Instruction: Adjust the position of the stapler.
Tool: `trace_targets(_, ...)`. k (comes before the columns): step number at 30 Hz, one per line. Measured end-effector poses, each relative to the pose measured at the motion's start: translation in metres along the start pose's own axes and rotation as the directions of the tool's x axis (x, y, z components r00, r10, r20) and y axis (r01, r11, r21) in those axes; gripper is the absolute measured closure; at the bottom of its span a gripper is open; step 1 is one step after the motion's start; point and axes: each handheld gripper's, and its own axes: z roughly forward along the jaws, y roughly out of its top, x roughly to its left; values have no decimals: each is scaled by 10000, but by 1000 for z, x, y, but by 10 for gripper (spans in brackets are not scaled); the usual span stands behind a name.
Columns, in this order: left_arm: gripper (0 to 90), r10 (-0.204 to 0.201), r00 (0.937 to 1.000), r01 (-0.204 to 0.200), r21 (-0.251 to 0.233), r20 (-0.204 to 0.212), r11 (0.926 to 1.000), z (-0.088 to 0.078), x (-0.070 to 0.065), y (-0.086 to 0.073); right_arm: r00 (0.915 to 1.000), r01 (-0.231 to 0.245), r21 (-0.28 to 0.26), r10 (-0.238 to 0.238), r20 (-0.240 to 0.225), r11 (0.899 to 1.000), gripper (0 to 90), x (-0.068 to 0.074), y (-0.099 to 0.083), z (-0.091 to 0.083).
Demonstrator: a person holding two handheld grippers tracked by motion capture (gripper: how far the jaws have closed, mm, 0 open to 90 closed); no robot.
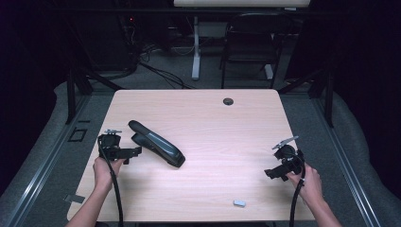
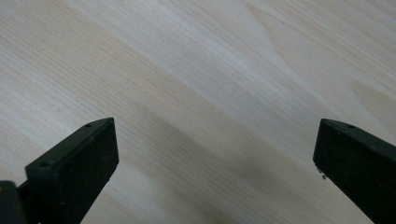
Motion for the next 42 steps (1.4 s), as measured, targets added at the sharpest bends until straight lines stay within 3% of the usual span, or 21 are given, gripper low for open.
trace_targets(10,0,-119,9999,115,-406,-87,9991,-4,-7,5,9999,62,-88,-60,138,9999,0,2,2,0)
trace_targets(12,0,-132,9999,130,-489,-39,9987,-7,-8,7,9998,210,110,-211,44,9997,0,1,4,0)
trace_targets(14,0,-101,9999,93,-743,-111,9972,-9,-12,9,9998,118,60,-117,-147,9999,0,3,5,2)
trace_targets(22,0,-41,9990,-21,-1367,-453,9906,-12,-27,19,9997,224,35,-224,29,9997,0,2,6,0)
trace_targets(24,0,-1,9995,-41,-1376,-307,9905,-13,-30,21,9998,136,55,-135,-112,9999,0,2,6,1)
trace_targets(27,0,151,9987,-221,-1426,-496,9895,-12,-34,26,9997,88,163,-85,-212,9998,0,2,6,2)
trace_targets(38,0,-157,9980,65,-1466,-614,9892,1,-45,44,9995,168,317,-159,-291,9994,0,4,7,4)
trace_targets(42,0,-226,9961,114,-1308,-848,9913,10,-49,49,9994,76,270,-67,-329,9996,0,4,6,5)
